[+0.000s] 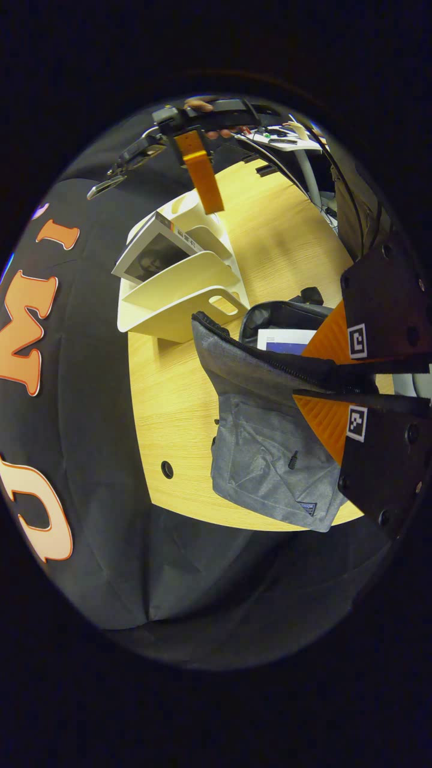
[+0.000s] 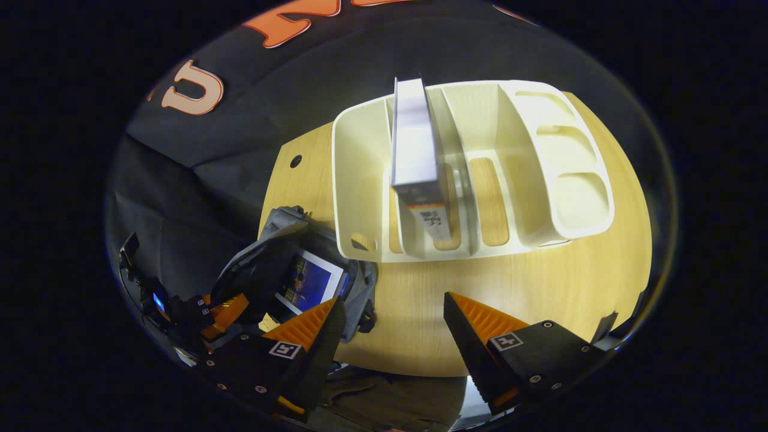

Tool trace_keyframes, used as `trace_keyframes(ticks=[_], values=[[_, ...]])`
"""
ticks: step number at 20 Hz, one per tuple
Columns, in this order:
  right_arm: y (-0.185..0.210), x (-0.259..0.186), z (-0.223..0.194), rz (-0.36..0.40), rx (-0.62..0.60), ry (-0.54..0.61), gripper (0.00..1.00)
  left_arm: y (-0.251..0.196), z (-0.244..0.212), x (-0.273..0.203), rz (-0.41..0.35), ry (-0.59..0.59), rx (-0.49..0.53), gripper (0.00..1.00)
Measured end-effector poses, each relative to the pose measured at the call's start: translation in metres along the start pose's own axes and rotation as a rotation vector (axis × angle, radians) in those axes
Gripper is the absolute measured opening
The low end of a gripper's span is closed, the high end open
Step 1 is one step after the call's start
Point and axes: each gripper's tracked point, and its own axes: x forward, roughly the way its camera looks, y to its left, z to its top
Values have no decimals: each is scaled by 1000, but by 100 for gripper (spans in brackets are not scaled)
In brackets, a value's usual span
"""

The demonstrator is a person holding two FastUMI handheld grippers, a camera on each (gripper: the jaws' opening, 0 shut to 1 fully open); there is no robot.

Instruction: Open the schoolbag, grab two books from the bookshelf and put them into the schoolbag.

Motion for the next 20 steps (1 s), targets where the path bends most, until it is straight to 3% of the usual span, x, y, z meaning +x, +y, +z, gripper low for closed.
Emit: trace_keyframes(ticks=[5, 12, 17, 20], values=[[-10, -11, 53, -16, -57, 2, 96, -7, -8, 6, 30, 19, -41, 14], [-11, 8, 114, -25, -122, 33, 96, -4, -13, 8, 92, 31, -106, 15], [-6, 38, 127, -2, -107, 107, 89, -2, -15, 8, 144, 39, -159, 14], [-12, 55, 130, -31, -135, 118, 84, -2, -18, 8, 164, 51, -184, 14]])
